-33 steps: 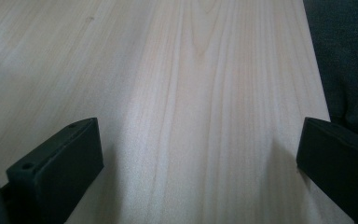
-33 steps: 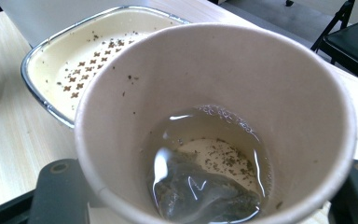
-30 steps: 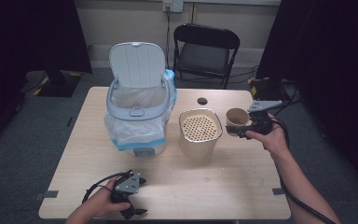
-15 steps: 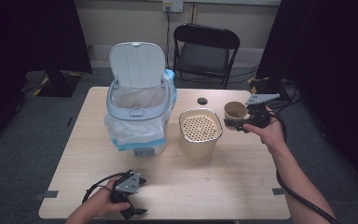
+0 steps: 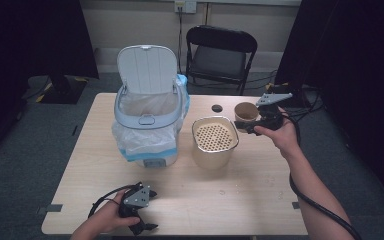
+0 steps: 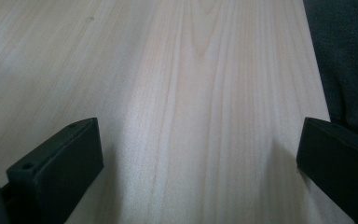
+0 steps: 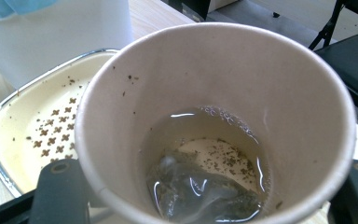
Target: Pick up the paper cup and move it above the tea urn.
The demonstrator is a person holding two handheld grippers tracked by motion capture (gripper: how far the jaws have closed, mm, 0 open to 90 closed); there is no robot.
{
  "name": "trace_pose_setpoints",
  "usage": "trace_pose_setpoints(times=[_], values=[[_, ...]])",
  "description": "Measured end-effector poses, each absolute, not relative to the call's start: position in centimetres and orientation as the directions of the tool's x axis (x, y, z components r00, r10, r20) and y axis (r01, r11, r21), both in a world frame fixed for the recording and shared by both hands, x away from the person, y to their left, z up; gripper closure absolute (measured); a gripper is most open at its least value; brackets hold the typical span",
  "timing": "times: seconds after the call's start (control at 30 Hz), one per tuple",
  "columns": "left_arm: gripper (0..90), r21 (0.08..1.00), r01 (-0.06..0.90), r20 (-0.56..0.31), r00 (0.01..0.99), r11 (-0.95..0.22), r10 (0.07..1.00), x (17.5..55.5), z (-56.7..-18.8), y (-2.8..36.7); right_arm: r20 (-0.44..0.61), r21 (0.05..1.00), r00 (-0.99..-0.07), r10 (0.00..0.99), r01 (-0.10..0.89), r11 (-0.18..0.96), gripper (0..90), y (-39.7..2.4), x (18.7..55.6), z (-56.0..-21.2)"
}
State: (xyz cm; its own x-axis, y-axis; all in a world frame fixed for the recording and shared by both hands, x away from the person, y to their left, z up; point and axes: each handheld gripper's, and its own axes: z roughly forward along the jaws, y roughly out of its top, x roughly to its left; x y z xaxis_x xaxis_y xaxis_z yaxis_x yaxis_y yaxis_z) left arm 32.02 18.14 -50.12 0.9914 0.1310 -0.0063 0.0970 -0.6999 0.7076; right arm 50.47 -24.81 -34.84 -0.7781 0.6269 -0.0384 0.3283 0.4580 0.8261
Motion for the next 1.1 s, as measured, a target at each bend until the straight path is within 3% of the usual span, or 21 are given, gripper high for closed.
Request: trace_pose_setpoints(times=[1.1], values=[[0.0,0.707,0.097,-0.007,0.992,-0.701,0.129,32.0,-50.1,18.2,-0.176,0.827,-0.825,0.537,0.172,0.535,27.4,-21.2,54.1,-34.1]])
